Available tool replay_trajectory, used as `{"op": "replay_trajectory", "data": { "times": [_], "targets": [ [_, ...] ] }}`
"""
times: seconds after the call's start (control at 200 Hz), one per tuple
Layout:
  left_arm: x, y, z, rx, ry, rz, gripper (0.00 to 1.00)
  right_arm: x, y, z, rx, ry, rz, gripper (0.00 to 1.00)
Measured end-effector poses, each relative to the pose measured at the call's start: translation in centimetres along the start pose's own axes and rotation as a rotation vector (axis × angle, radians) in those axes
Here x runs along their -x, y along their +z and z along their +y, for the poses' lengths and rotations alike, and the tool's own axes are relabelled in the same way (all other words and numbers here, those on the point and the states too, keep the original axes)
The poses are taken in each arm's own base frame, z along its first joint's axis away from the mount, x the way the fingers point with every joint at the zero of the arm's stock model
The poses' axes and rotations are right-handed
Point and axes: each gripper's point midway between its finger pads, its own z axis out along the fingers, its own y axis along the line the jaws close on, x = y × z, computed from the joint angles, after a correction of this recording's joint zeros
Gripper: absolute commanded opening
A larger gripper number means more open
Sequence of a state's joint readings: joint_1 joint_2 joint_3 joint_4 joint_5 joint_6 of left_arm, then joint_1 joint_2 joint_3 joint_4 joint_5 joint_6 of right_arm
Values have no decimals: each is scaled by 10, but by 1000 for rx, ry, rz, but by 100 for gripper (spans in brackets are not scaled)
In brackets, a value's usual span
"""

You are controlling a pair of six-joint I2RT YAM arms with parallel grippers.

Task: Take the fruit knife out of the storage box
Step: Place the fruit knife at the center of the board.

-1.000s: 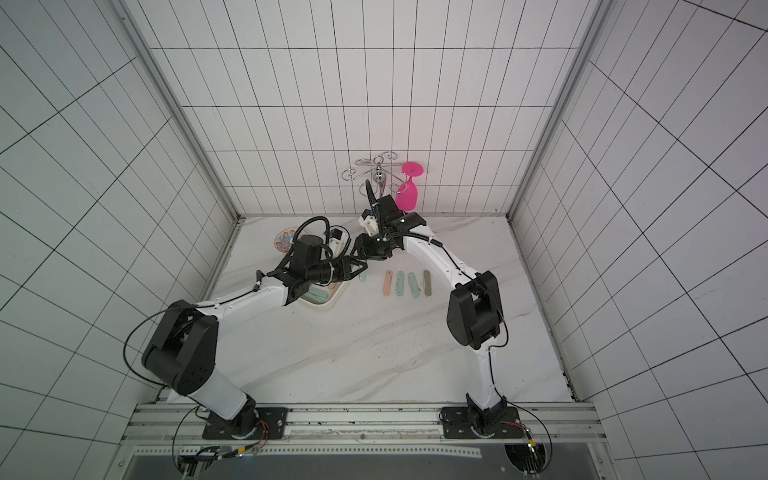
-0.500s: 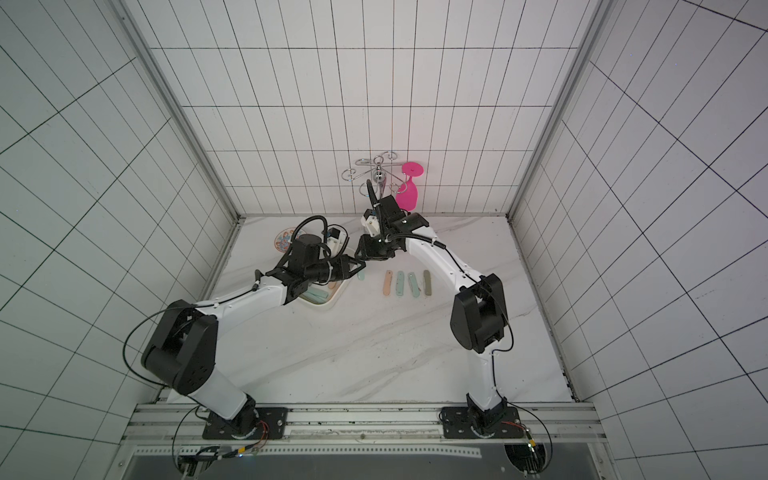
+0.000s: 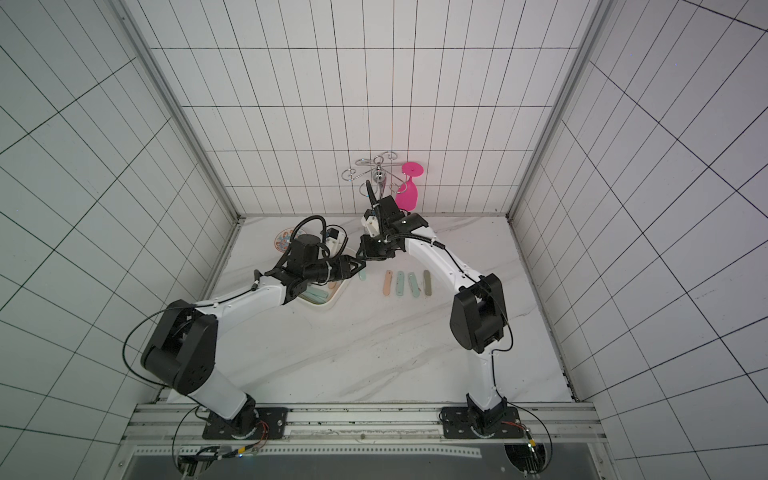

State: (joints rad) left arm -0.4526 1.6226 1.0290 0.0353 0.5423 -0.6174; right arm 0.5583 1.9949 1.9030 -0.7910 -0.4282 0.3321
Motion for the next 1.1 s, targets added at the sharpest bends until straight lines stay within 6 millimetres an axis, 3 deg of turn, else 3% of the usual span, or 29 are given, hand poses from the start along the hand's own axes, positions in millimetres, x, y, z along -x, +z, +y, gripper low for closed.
{"op": "replay_trajectory", "data": {
  "times": [0.285,0.515,0.735,0.969,1.104],
  "targets": [
    [13,-21,22,100,-14,-54,53,-9,16,-27,-83,41,49,0],
    [22,-46,47,189,-46,-108,53,-17,46,-55,-160,93,110,0],
    [16,-47,51,215,-41,-84,53,-27,80,-89,-248,159,158,0],
    [17,-54,49,232,-17,-90,53,-27,93,-119,-323,219,160,0],
    [15,-54,50,240,-14,-84,53,-23,101,-125,-331,235,154,0]
  ]
}}
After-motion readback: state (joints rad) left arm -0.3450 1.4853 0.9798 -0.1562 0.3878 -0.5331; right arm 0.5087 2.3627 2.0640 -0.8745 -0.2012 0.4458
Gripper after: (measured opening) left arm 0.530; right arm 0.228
